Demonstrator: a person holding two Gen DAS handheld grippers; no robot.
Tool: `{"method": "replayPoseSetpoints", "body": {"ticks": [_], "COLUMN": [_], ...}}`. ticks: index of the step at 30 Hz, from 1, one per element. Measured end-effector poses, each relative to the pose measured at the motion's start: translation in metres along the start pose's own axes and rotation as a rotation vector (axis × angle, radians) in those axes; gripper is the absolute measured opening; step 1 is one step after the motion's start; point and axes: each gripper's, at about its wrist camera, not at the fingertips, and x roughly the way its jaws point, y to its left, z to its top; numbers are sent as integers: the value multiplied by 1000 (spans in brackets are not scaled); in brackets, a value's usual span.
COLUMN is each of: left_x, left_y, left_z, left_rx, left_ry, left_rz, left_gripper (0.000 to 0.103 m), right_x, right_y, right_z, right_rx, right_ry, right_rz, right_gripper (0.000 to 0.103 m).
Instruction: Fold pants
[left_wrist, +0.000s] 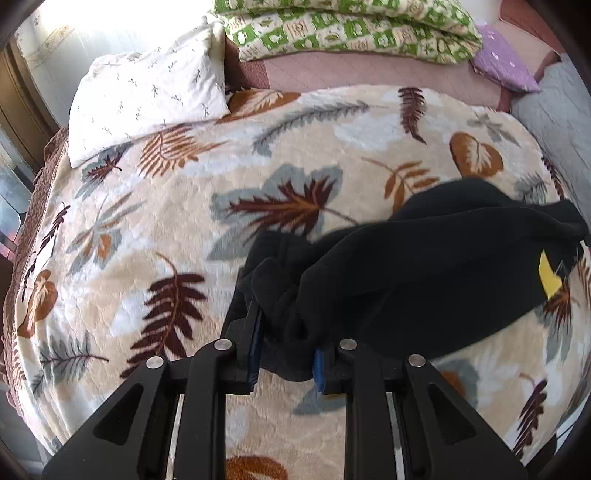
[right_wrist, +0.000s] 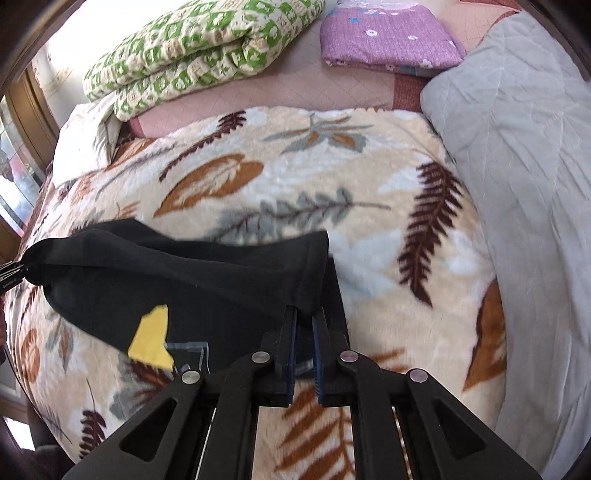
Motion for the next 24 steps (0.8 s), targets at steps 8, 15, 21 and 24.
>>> {"method": "replayPoseSetpoints", "body": {"ticks": [8, 15, 21, 24], "left_x": [-2, -19, -25, -14], "left_y": [0, 19, 73, 92], "left_z": [-27, -40, -31, -18], "left_rx": [54, 2, -251, -362], "left_ry": [42, 90, 149, 174], "left_rz": [-10, -117, -312, -339], "left_gripper": [31, 37, 37, 37], "right_x": [-4, -18, -13, -4], "right_y": [-16, -28, -19, -12], "right_z": [-41, -47, -31, -24], "right_rx": [66, 213, 319, 331], "right_ry": [42, 30, 24, 39], "right_rz": [-47, 12, 114, 112], "right_gripper": [6, 11, 13, 23]}}
